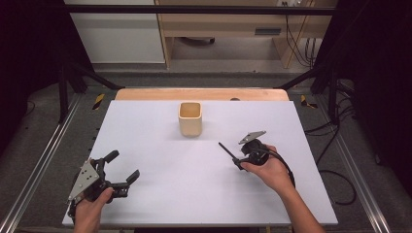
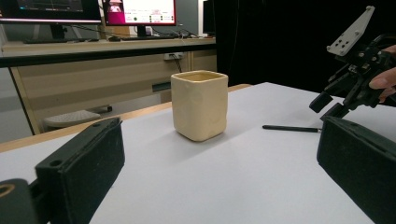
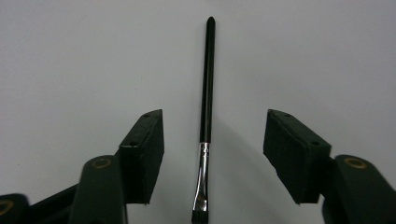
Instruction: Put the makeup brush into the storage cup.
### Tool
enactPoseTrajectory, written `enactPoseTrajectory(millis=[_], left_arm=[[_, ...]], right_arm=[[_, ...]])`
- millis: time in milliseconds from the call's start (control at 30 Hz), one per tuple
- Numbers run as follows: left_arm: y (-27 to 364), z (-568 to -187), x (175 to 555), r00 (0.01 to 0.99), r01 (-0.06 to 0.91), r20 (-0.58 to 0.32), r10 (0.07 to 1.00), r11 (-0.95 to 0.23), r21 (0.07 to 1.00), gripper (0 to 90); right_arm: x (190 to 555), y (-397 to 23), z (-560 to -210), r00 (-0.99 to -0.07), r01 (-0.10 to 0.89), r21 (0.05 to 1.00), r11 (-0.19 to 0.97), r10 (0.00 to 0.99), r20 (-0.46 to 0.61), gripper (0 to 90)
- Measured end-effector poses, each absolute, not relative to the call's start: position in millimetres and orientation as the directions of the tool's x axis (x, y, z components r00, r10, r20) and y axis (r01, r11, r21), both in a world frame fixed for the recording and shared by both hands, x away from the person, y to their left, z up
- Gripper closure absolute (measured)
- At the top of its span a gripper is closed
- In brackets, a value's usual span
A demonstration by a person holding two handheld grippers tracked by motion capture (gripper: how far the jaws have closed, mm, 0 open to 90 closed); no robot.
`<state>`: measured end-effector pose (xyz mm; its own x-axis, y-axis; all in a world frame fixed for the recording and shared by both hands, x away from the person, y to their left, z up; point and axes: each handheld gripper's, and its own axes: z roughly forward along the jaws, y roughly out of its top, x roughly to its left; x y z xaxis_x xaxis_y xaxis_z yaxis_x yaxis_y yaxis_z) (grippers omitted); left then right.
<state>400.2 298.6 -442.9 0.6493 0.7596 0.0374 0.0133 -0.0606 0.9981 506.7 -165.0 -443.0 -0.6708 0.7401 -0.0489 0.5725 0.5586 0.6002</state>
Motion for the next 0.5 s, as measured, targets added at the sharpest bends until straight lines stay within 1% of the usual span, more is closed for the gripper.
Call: enactPoseTrajectory(millis=[167, 200, 267, 300, 333, 367, 400, 433, 500], left_arm=[[297.8, -443.1, 400.2, 0.652, 0.014, 0.041, 0.757, -0.067, 0.998, 0.6], [297.8, -443.1, 400.2, 0.652, 0.014, 0.041, 0.757, -0.067, 0.998, 0.6], [297.4, -443.3, 400.4, 0.653, 0.014, 0.042, 0.757, -0.068, 0.998, 0.7], [297.2, -443.4, 400.4, 0.653, 0.015, 0.042, 0.756, -0.068, 0.998, 0.7], [297.2, -443.4, 400.4, 0.653, 0.015, 0.042, 0.756, -0.068, 0.998, 0.7], [297.1, -443.4, 400.4, 0.653, 0.014, 0.044, 0.756, -0.07, 0.997, 0.7], [297.1, -443.4, 400.4, 0.653, 0.014, 0.044, 0.756, -0.07, 0.997, 0.7], [297.0, -443.4, 400.5, 0.653, 0.014, 0.045, 0.756, -0.071, 0.997, 0.7], [296.9, -443.5, 400.5, 0.653, 0.014, 0.045, 0.756, -0.072, 0.997, 0.7]], right_arm=[[510.7, -162.6, -446.4, -0.671, 0.59, 0.572, 0.57, 0.74, -0.045, 47.5], [510.7, -162.6, -446.4, -0.671, 0.59, 0.572, 0.57, 0.74, -0.045, 47.5], [512.1, -161.5, -447.0, -0.673, 0.597, 0.559, 0.575, 0.738, -0.041, 52.1], [512.6, -160.2, -447.3, -0.672, 0.604, 0.553, 0.574, 0.74, -0.034, 56.2], [512.6, -160.2, -447.3, -0.672, 0.604, 0.553, 0.574, 0.74, -0.034, 56.2], [513.5, -158.9, -448.0, -0.67, 0.611, 0.548, 0.571, 0.742, -0.026, 60.2], [513.5, -158.9, -448.0, -0.67, 0.611, 0.548, 0.571, 0.742, -0.026, 60.2], [514.7, -158.1, -449.3, -0.678, 0.608, 0.542, 0.58, 0.735, -0.026, 63.8], [514.7, -157.1, -449.6, -0.673, 0.616, 0.538, 0.575, 0.739, -0.02, 65.1]])
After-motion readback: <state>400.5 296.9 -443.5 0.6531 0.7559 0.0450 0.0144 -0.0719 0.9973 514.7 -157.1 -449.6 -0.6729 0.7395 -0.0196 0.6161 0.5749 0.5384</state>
